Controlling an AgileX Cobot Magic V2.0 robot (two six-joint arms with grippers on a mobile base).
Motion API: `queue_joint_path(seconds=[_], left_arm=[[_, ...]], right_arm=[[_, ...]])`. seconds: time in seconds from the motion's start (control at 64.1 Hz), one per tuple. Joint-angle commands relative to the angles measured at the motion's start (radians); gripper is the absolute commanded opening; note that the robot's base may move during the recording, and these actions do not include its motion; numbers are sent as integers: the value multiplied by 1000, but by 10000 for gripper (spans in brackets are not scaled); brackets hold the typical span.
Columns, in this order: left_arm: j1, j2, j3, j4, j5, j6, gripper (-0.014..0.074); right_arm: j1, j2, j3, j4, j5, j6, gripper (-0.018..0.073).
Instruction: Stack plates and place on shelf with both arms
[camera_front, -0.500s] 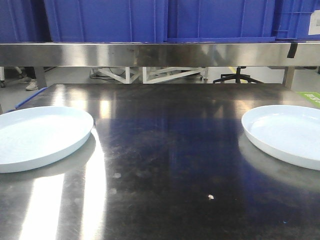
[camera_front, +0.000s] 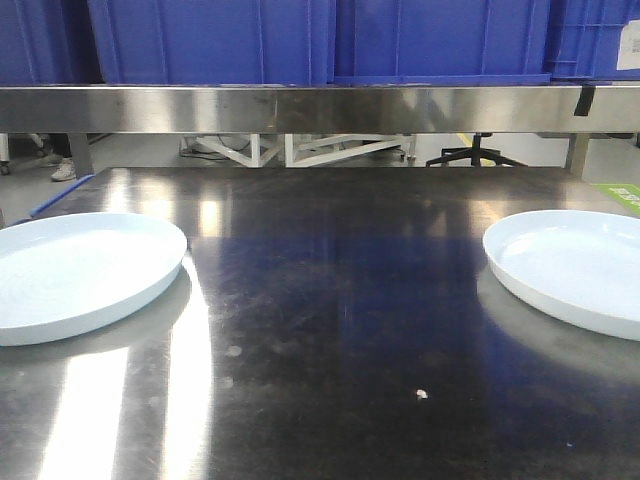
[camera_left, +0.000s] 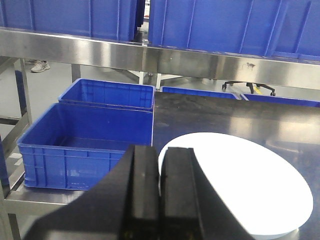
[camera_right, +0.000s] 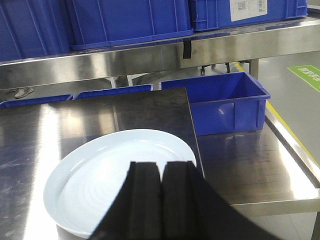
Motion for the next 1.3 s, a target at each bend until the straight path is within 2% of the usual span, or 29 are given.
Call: queue_joint_path(seconds=[0.0,0.25,0.343,0.468,0.609,0.671,0.749,0.874,0.952,1.046,1.28], left_arm=[[2,-21,3,-9,-91,-5,82],[2,-14,-3,-9,-87,-5,82],[2,25,-68,-7,-61,-5,82],[2,176,-317,13,172,-5,82],[0,476,-689,82,508,-5,82],[0,594,-827,116,595,-3,82],[0,710,-919,134,655,20,82],[-2,825,-995,106,670,106,82],[-19,865,-1007,104,670,124,82],[-40,891,-1007,104,666,129,82],[-40,926,-1007,137,634,129,82]], right_arm=[[-2,-18,0,-13,-87,-3,48],[-2,-18,0,-13,-87,-3,48],[-2,-18,0,-13,-87,-3,48],[-2,-18,0,-13,-87,-3,48],[-2,-18,0,-13,-87,-3,48],[-2,-18,0,-13,-87,-3,48],[-2,-18,0,-13,-87,-3,48],[-2,-18,0,-13,-87,-3,48],[-2,-18,0,-13,-87,-3,48],[-2,-18,0,-13,-87,-3,48],[-2,-18,0,-13,-87,-3,48]])
